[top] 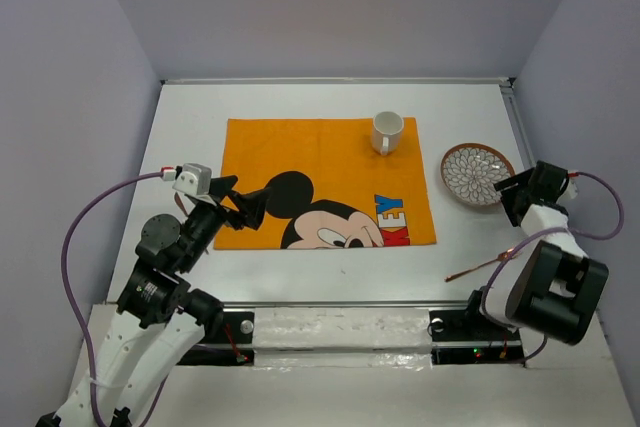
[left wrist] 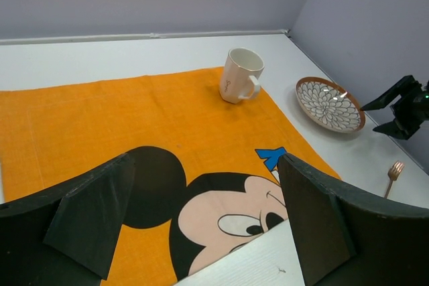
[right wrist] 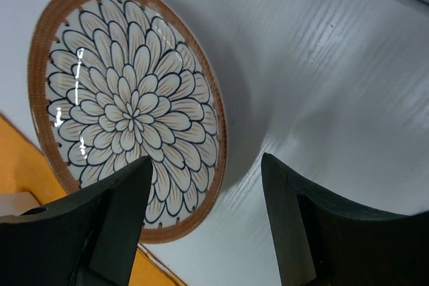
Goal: Set the dinner table for one person
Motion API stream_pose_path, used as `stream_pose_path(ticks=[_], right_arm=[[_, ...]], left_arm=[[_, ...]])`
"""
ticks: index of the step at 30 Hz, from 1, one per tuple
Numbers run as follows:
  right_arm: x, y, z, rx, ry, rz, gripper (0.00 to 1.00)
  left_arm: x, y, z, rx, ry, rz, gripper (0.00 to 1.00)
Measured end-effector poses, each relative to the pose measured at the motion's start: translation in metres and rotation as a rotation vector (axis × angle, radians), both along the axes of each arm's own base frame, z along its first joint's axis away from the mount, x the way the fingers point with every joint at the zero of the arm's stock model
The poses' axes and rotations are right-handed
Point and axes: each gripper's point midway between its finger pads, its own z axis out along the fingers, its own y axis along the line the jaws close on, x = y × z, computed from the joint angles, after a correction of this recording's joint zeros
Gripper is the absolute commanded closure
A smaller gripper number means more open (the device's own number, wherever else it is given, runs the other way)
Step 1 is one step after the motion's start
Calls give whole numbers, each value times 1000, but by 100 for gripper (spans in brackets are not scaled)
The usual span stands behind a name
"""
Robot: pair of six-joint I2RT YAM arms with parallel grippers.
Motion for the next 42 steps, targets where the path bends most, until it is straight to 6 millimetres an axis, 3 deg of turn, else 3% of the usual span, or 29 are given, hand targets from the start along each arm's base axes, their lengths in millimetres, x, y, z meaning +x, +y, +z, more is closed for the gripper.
stream_pose_path(ticks=[5, 8, 9, 11, 16, 19, 23, 28, 31, 32, 33, 34, 37, 39, 42], right_arm=[[10, 1, -30, 94, 38, 6, 36], [16, 2, -35, 122, 24, 18, 53], [19, 3, -37, 137, 15, 23, 79], [25, 4, -42, 159, 2, 33, 100], [43, 8, -35, 205, -93, 71, 100], [38, 11, -28, 192, -122, 76, 100], [18, 18, 11, 118, -190, 93, 100], [18, 35, 120, -20, -464, 188, 100], [30, 72, 189, -46, -616, 345, 100], [37, 103, 210, -36, -662, 446, 100], [40, 120, 217, -25, -680, 500, 100], [43, 164, 230, 13, -715, 638, 100], [36, 241, 224, 108, -704, 864, 100], [22, 302, 201, 190, -635, 1037, 100], [6, 366, 157, 274, -504, 1201, 100]], left_arm=[[0, 1, 0, 0, 1, 5, 1], [1, 1, 0, 0, 1, 8, 1], [1, 1, -1, 1, 2, 10, 1], [1, 2, -1, 1, 3, 11, 1], [2, 1, -2, 4, 9, 13, 1], [4, 1, -4, 9, 17, 17, 1], [6, 2, -6, 12, 24, 24, 1], [9, 2, -9, 18, 34, 31, 1], [12, 3, -12, 24, 46, 45, 1], [14, 6, -13, 26, 49, 60, 1], [16, 8, -13, 26, 50, 73, 1], [18, 11, -13, 25, 50, 91, 1], [22, 19, -13, 24, 49, 135, 1], [25, 25, -13, 23, 49, 166, 1], [27, 32, -12, 22, 48, 199, 1]])
